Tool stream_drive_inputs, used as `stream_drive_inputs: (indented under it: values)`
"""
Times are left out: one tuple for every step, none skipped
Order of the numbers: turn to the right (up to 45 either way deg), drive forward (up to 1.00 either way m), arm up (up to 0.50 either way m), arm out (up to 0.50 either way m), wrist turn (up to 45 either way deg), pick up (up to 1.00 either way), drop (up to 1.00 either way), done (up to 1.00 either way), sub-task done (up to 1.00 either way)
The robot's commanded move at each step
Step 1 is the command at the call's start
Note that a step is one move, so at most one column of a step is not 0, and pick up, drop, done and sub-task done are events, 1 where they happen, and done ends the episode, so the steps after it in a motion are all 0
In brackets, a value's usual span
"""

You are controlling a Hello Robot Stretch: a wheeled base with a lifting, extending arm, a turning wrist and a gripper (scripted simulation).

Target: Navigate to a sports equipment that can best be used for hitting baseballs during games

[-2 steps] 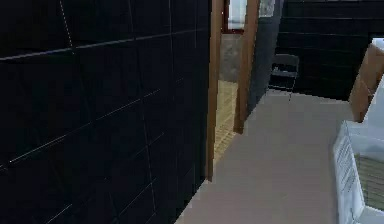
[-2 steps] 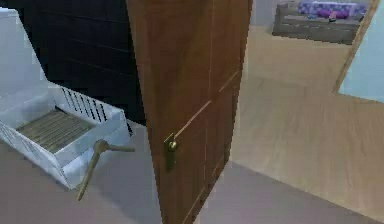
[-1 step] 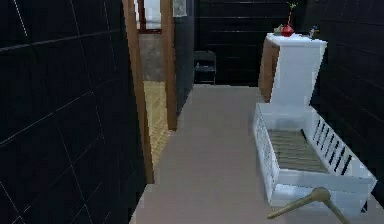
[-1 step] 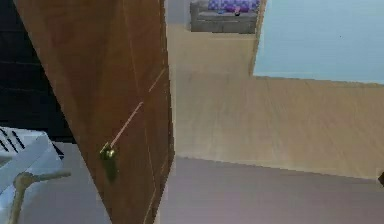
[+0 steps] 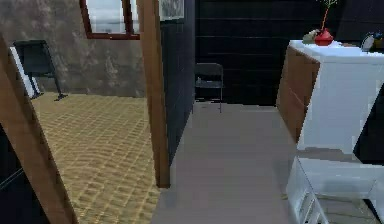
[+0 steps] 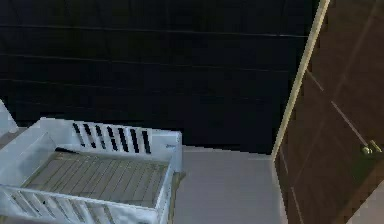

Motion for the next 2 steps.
stream_drive_inputs:
  values:
    - [6.0,0.00,0.00,0.00,0.0,0.00,0.00,0.00,0.00]
    - [0.0,0.50,0.00,0.00,0.0,0.00,0.00,0.00,0.00]
